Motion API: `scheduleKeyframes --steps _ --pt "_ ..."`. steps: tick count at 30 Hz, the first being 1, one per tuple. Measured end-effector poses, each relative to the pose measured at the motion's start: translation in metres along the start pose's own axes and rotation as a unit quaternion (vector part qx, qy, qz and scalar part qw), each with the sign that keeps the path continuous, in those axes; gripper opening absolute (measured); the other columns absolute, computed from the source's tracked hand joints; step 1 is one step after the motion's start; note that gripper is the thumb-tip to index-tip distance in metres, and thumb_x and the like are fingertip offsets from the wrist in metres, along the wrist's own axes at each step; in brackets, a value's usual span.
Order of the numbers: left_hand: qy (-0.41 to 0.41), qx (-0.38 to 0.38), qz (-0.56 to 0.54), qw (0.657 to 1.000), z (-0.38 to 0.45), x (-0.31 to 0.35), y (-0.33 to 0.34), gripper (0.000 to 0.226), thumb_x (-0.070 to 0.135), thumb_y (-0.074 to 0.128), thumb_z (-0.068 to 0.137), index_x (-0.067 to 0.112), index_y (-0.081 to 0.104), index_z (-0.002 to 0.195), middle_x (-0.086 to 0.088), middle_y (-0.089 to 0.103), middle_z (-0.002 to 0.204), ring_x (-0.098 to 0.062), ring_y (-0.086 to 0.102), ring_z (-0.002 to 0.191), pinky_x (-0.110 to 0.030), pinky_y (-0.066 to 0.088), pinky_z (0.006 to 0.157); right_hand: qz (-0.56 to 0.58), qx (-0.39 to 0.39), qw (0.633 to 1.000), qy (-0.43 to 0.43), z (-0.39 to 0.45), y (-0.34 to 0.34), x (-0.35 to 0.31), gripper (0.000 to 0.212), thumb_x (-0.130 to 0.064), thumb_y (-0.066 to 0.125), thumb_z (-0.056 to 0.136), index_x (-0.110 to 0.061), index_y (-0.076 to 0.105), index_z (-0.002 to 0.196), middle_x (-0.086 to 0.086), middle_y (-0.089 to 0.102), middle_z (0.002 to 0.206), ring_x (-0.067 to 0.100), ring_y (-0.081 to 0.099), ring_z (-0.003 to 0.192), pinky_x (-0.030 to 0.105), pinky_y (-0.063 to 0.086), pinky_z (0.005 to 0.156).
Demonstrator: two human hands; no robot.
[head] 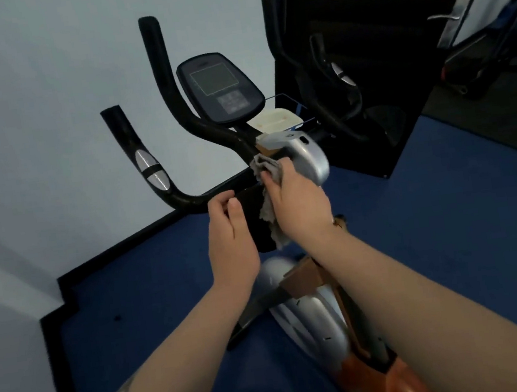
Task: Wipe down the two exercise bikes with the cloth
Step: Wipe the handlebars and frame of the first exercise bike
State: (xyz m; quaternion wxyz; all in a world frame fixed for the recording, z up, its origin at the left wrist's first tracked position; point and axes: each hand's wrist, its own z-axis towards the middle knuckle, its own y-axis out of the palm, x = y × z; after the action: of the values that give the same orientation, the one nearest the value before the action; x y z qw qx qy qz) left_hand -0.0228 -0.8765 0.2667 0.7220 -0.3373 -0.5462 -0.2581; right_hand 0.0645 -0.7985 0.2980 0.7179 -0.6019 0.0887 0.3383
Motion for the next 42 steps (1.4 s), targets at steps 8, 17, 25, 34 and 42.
scheduleKeyframes --steps 8,17,25,34,42 --pt "-0.019 0.015 0.048 0.999 -0.004 0.007 -0.001 0.032 0.037 0.033 0.105 0.024 0.056 0.123 0.008 0.064 0.106 -0.01 0.06 0.099 -0.042 0.051 0.088 -0.134 -0.126 0.973 -0.136 0.015 -0.011 0.012 0.034 -0.043 0.033 0.103 -0.014 0.04 0.12 0.009 0.064 0.101 0.031 0.063 0.089 0.034 0.034 0.061" --pt "-0.042 0.008 0.019 0.999 -0.011 0.007 0.0 0.029 0.032 0.042 0.103 0.024 0.053 0.129 0.01 0.063 0.112 -0.003 0.06 0.103 -0.025 0.05 0.087 -0.118 -0.114 0.963 -0.214 0.015 -0.01 0.022 0.03 -0.04 0.035 0.102 -0.014 0.041 0.116 0.009 0.064 0.095 0.026 0.057 0.075 0.034 0.032 0.056" --pt "-0.044 -0.018 -0.035 0.998 -0.02 0.003 0.001 0.031 0.019 0.045 0.103 0.024 0.046 0.133 0.012 0.059 0.119 0.007 0.055 0.106 -0.008 0.043 0.087 -0.125 -0.07 0.963 -0.23 0.019 -0.002 0.016 0.036 -0.045 0.03 0.103 -0.013 0.046 0.112 0.008 0.067 0.091 0.031 0.065 0.082 0.033 0.029 0.053" --pt "-0.043 0.009 -0.056 0.997 -0.023 0.004 0.008 0.031 0.011 0.041 0.103 0.021 0.046 0.132 0.006 0.058 0.119 0.003 0.055 0.106 -0.007 0.043 0.086 -0.138 -0.089 0.956 -0.242 0.033 0.0 0.007 0.033 -0.039 0.028 0.104 -0.014 0.048 0.108 0.009 0.068 0.091 0.033 0.065 0.083 0.034 0.024 0.054" --pt "-0.051 -0.003 -0.064 0.997 -0.023 0.003 0.007 0.03 0.015 0.041 0.104 0.023 0.044 0.133 0.007 0.058 0.12 0.005 0.056 0.105 -0.006 0.044 0.084 -0.119 -0.099 0.956 -0.251 0.03 -0.003 0.023 0.03 -0.037 0.03 0.104 -0.013 0.046 0.113 0.008 0.066 0.088 0.03 0.062 0.076 0.033 0.032 0.056"
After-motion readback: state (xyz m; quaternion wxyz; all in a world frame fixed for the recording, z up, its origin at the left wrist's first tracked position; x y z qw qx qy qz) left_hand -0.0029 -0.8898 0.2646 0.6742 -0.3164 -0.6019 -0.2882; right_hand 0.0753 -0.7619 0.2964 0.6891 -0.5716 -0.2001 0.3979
